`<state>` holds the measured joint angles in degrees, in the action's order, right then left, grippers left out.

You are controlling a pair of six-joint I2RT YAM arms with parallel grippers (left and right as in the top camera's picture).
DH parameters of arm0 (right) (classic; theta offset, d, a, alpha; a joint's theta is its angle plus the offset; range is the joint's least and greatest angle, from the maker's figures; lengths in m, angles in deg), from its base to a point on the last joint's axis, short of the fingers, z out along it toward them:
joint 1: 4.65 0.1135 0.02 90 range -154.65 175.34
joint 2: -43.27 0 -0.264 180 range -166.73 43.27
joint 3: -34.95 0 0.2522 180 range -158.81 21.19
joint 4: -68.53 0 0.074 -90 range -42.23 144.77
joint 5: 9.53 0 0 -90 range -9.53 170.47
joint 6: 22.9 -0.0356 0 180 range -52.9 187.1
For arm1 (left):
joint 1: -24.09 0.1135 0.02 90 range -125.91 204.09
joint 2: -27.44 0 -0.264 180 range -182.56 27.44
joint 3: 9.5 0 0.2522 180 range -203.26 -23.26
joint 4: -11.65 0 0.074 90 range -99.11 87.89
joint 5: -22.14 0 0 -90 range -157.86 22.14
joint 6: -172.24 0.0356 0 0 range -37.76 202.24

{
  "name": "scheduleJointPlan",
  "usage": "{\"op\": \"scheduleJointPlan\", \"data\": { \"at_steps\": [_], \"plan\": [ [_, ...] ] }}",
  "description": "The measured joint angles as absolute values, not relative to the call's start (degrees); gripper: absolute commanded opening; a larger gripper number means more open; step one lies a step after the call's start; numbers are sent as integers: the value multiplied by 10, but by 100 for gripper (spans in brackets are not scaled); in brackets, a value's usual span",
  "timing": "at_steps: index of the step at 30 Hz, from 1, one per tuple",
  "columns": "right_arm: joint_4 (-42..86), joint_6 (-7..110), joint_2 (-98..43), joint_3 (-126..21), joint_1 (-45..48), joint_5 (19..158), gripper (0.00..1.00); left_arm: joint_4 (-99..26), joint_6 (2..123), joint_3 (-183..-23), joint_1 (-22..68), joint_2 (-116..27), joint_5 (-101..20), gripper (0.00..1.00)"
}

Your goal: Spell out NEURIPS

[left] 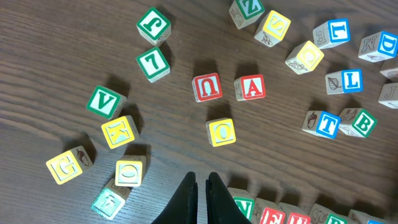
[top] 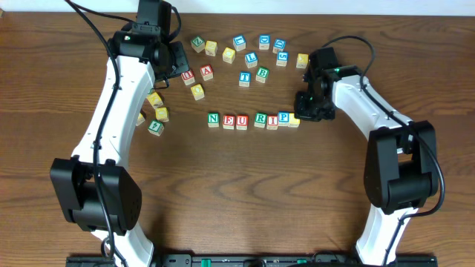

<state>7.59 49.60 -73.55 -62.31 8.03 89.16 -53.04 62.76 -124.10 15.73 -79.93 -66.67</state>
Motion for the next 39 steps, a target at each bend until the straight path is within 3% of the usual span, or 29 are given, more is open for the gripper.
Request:
{"op": "scheduleJointPlan", "data": {
  "at_steps": [39],
  "plan": [
    [67,498,-737,-655,112,894,6,-531,654,-1241,157,-799,-667,7]
  ]
}}
